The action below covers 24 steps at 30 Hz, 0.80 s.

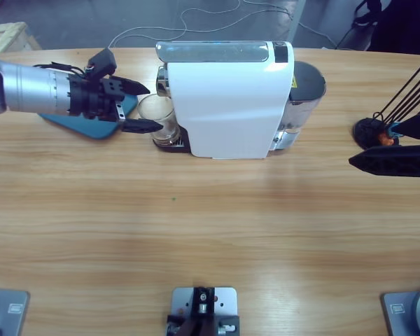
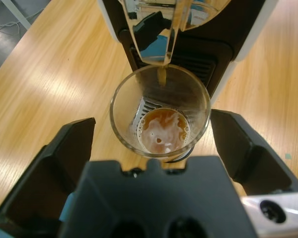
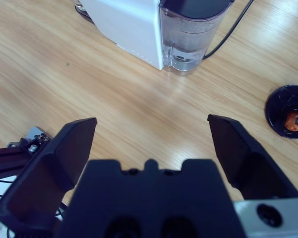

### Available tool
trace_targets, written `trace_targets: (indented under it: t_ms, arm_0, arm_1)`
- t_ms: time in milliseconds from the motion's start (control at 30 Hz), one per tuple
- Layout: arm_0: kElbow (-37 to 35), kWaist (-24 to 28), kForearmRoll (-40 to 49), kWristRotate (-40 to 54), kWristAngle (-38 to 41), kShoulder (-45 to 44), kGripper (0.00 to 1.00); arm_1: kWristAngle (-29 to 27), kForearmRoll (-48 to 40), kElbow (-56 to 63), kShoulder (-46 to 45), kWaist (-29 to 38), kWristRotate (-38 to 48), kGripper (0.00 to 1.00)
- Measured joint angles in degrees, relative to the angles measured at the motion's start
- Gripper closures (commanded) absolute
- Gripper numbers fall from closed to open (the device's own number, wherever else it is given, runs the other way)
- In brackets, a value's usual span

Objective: Pour coffee

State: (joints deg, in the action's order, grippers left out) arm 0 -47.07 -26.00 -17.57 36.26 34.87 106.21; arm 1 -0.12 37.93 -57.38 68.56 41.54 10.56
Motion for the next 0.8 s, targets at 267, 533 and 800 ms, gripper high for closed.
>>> trace_targets:
  t_ms: [267,533,800]
  arm_0:
    - [-0.07,-1.44,0.00,-0.63,-2.04,0.22,0.018]
    - [-1.98,-2.33,0.00,-0.63,-2.61,1.25,0.025]
    - [-2.16,-2.44,0.00,-0.63,-2.61,1.66,0.689]
  arm_1:
    - [0.00,0.00,0.00,0.01,0.00,0.00,0.000]
    - [0.00,0.00,0.00,0.01,0.00,0.00,0.000]
    - [0.00,0.00,0.00,0.01,0.00,0.00,0.000]
